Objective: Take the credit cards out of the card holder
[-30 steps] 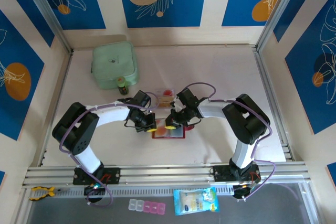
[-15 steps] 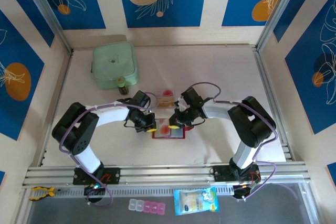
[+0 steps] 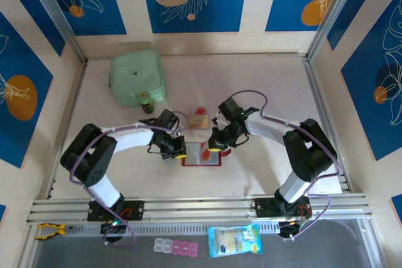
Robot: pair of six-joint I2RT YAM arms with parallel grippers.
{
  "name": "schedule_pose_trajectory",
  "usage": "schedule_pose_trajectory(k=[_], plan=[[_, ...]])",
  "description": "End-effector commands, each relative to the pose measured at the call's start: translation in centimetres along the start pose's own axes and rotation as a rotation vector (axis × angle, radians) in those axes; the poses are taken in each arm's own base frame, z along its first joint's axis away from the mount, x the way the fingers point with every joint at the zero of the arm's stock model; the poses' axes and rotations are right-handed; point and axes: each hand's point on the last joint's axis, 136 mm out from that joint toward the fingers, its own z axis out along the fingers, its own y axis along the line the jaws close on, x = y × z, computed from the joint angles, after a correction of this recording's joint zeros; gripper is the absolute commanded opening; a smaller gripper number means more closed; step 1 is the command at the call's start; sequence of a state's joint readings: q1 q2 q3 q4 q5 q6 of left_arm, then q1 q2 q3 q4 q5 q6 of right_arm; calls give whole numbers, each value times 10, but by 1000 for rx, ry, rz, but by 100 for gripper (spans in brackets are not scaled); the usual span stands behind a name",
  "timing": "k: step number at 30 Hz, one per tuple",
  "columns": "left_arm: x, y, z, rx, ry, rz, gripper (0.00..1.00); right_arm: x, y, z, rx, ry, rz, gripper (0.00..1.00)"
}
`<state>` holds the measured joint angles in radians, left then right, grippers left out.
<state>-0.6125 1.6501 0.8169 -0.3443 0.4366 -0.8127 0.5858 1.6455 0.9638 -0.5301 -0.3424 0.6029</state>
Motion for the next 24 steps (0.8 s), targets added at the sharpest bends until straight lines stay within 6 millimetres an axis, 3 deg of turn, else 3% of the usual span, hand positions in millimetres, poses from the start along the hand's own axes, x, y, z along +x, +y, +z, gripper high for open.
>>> schedule_pose_trajectory(k=[1, 17, 24], plan=[[19, 33, 3, -105, 50, -71, 0, 8, 3, -9, 56, 28, -36, 0], [21, 27, -4, -74, 33, -59, 0, 8, 8, 8, 216, 103, -56, 0], [21, 25, -4, -60, 30, -55, 0, 9, 18, 13, 219, 85, -36, 9]])
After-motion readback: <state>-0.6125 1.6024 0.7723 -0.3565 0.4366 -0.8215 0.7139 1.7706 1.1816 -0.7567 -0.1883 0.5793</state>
